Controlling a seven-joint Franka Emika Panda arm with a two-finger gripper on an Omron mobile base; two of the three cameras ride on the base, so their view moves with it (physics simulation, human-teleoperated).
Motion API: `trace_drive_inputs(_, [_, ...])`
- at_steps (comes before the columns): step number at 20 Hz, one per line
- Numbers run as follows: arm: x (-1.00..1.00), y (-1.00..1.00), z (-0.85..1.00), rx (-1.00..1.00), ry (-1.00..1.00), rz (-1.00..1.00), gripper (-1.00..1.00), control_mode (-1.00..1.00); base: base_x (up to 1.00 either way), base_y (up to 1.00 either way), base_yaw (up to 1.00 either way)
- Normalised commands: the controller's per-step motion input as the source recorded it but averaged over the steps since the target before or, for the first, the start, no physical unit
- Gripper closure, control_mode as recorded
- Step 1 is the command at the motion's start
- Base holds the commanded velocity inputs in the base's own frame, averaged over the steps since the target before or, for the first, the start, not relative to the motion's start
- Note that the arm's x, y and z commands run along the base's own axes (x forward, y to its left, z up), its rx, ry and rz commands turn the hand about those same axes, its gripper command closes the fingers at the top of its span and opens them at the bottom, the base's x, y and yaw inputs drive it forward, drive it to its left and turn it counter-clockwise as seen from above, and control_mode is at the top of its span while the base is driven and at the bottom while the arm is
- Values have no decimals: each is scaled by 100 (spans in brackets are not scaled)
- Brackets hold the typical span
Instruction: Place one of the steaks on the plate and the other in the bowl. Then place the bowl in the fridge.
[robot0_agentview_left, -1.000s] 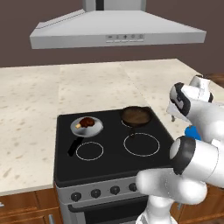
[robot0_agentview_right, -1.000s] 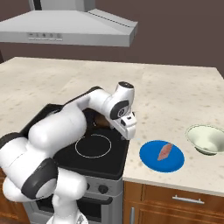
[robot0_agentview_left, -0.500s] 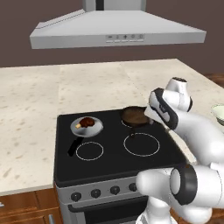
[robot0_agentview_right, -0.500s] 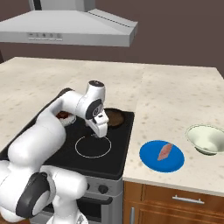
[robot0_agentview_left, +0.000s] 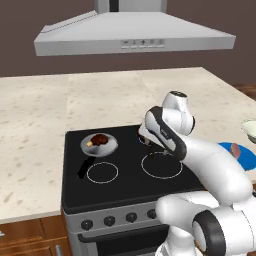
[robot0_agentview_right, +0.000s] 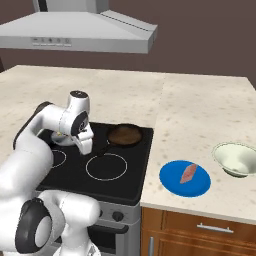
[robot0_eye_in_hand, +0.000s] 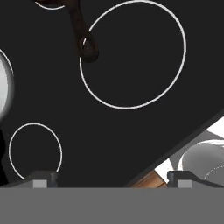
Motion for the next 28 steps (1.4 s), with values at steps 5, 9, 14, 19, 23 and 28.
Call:
trace_drive_inputs(5, [3,100,3,0,0,0,-100,-100,0,0,0])
trace_drive_inputs(9, [24,97,0,0,2,-1,-100,-100,0,0,0])
trace_drive_inputs(14, [44,70,0,-1,13,-2,-100,-100,0,0,0])
trace_drive_inputs(19, [56,46,0,-1,5,-10,-100,-100,0,0,0])
trace_drive_inputs(23, [65,28,0,-1,0,-11,-100,-100,0,0,0])
trace_drive_inputs(28, [58,15,0,0,3,-14,-100,-100,0,0,0])
